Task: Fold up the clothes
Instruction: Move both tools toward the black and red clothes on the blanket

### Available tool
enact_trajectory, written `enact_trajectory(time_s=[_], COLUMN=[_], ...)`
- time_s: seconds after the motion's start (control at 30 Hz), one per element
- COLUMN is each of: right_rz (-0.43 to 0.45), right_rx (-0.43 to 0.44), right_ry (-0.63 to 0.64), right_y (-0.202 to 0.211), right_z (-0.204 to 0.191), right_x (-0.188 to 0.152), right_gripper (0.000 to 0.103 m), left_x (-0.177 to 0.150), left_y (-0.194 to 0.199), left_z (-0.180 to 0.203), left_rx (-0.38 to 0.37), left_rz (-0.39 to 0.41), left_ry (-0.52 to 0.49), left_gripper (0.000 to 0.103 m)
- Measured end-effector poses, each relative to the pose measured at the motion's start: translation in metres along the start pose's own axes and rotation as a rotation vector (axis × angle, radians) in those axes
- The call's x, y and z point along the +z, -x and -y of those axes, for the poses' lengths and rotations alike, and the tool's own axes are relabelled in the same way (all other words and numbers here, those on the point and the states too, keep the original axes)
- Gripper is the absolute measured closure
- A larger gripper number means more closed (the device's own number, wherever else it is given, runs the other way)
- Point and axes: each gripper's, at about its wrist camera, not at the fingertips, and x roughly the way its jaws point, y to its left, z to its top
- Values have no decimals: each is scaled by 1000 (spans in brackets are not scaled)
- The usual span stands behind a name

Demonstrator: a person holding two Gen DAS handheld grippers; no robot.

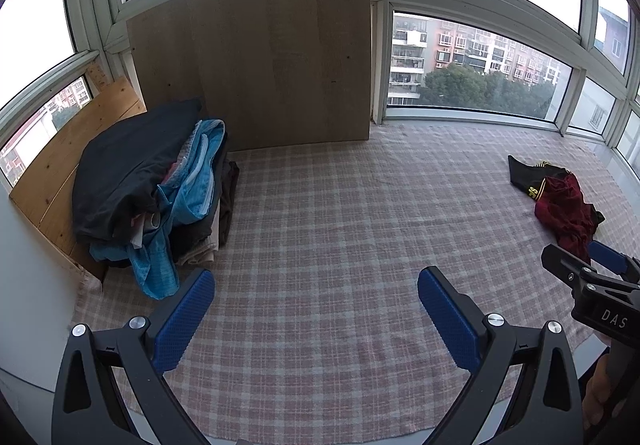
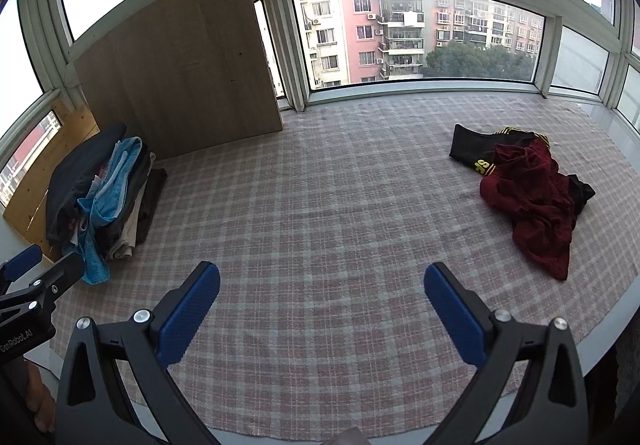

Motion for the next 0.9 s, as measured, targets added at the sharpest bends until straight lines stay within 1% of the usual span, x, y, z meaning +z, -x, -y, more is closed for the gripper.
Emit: enact_trajectory(time_s=[0.57, 0.9], right_rz=[-5, -5], right_rx=[-48, -90], right_ry=[-47, -87], right_y=[-1, 4], right_z=[18, 35], right_x=[-1, -7], right_gripper=[0, 0], left_x=[6, 9], left_y=[-7, -12], left_z=[15, 33], left_rx=[-43, -79], left_rz=[-1, -6], left_ry=[-57, -101], left_gripper=[1, 1])
